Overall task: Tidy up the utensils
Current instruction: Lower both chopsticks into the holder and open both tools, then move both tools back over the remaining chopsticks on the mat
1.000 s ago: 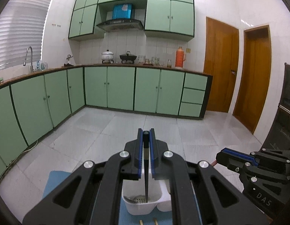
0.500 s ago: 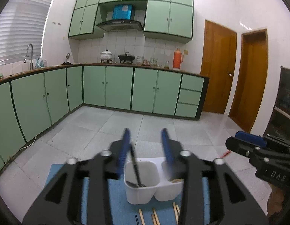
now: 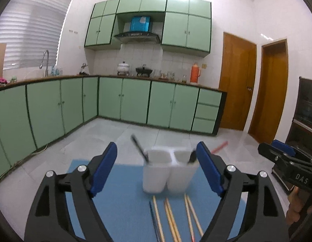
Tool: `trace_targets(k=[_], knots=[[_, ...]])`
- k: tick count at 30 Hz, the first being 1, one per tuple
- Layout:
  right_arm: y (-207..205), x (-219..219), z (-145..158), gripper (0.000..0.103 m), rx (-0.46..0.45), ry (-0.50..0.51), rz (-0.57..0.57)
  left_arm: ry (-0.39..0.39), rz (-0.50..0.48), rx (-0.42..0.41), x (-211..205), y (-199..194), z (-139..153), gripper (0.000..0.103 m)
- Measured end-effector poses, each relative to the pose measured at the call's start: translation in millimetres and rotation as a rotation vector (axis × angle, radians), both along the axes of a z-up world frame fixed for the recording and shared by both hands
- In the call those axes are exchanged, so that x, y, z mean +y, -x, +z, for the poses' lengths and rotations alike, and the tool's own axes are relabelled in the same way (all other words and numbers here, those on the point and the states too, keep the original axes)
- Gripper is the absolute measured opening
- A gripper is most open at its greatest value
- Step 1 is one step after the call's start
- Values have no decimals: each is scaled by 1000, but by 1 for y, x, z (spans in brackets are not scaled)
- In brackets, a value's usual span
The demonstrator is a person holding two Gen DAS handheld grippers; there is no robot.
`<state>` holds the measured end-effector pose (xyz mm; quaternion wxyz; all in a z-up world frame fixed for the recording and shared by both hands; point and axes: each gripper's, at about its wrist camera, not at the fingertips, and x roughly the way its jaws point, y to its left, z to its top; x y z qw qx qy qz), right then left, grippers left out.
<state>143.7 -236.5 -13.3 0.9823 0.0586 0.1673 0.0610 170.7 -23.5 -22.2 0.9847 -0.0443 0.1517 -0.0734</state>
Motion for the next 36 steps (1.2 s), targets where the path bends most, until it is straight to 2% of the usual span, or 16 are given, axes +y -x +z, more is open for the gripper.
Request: trace_targets(k=[7, 12, 18, 21, 26, 28, 33, 34, 36], knots=[[47, 6, -49, 72, 51, -16, -46, -49, -5, 108, 1, 37, -45, 82], [67, 15, -92, 85, 152, 9, -56, -69, -6, 212, 8, 55, -81, 86], [75, 19, -131, 95, 279, 29, -45, -100, 5, 331, 18, 68, -123, 90], [78, 21, -149, 95, 341, 32, -39, -115, 11, 377, 22, 72, -138, 91], [75, 23, -161, 95, 403, 24, -28, -135, 32, 444, 30, 74, -157, 92], [76, 26, -167, 91, 426, 32, -32, -134, 36, 467, 33, 74, -161, 92], [73, 34, -174, 64, 469, 61, -9, -119, 46, 483, 36, 73, -162, 92], [73, 34, -175, 62, 473, 65, -5, -116, 47, 484, 37, 73, -162, 92], [72, 37, -177, 51, 487, 71, 6, -112, 51, 486, 35, 75, -163, 92]])
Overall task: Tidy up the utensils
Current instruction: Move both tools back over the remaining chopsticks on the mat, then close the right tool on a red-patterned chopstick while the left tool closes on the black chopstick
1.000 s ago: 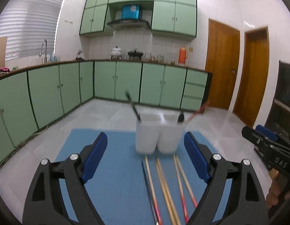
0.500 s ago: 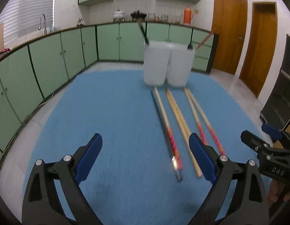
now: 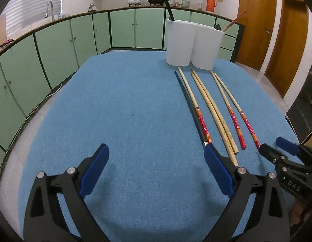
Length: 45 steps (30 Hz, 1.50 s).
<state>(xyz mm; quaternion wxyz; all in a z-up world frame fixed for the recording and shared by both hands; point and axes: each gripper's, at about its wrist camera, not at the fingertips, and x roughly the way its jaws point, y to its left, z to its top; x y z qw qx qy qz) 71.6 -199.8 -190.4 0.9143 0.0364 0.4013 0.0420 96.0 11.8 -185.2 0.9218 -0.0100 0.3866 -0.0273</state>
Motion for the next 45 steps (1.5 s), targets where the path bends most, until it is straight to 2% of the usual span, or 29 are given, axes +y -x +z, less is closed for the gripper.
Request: trace_targets(k=[10, 14, 22, 29, 30, 32, 45], knots=[[-3, 17, -2, 29, 12, 33, 44, 1, -6, 1, -5, 0, 1, 92], [-4, 22, -2, 6, 11, 44, 63, 1, -22, 2, -13, 2, 2, 92], [-1, 4, 0, 6, 6, 9, 15, 12, -58, 30, -29, 2, -3, 92], [2, -6, -1, 6, 7, -10, -6, -13, -84, 58, -43, 1, -10, 91], [2, -6, -1, 6, 5, -11, -6, -14, -85, 60, -43, 1, -10, 90], [2, -4, -1, 6, 3, -11, -5, -14, -87, 79, -43, -2, -13, 80], [-1, -5, -3, 6, 13, -21, -10, -17, -81, 84, -43, -3, -16, 62]])
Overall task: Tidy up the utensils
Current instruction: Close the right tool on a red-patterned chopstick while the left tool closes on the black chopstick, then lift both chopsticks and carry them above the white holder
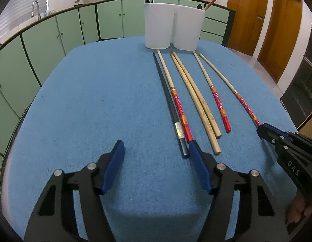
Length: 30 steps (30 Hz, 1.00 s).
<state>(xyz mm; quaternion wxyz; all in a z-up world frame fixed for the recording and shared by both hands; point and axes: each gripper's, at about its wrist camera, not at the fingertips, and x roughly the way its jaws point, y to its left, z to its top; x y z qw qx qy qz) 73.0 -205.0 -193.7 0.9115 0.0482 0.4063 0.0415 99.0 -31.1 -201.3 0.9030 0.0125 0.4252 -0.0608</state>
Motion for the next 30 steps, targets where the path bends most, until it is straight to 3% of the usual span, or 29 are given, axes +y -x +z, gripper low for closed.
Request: trace_targets(k=[9, 14, 25, 30], knots=[[0, -1, -1, 6, 1, -10, -6, 8, -22, -10, -9, 1, 1, 33], [0, -1, -2, 6, 1, -7, -7, 35, -50, -3, -13, 0, 1, 8], [0, -3, -1, 6, -2, -29, -7, 61, -30, -6, -9, 1, 5, 6], [4, -2, 12, 6, -45, 14, -1, 41, -26, -56, -3, 6, 22, 6]])
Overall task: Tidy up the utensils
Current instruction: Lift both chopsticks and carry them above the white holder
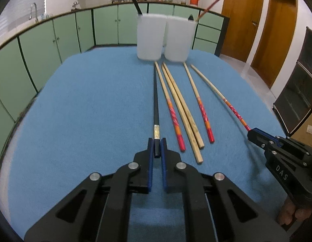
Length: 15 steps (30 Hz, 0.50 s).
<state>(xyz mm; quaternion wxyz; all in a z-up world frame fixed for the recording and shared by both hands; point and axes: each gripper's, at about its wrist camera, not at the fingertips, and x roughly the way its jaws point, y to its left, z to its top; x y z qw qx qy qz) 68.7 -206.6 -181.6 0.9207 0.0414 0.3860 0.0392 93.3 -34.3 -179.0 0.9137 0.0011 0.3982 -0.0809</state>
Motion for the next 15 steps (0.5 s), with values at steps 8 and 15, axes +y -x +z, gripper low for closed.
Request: trace_targets(k=[8, 15], knots=[[7, -8, 51, 6, -124, 8, 13, -7, 10, -157, 9, 7, 57, 6], [0, -24, 107, 6, -238, -47, 36, 39, 19, -289, 15, 0, 114, 6]])
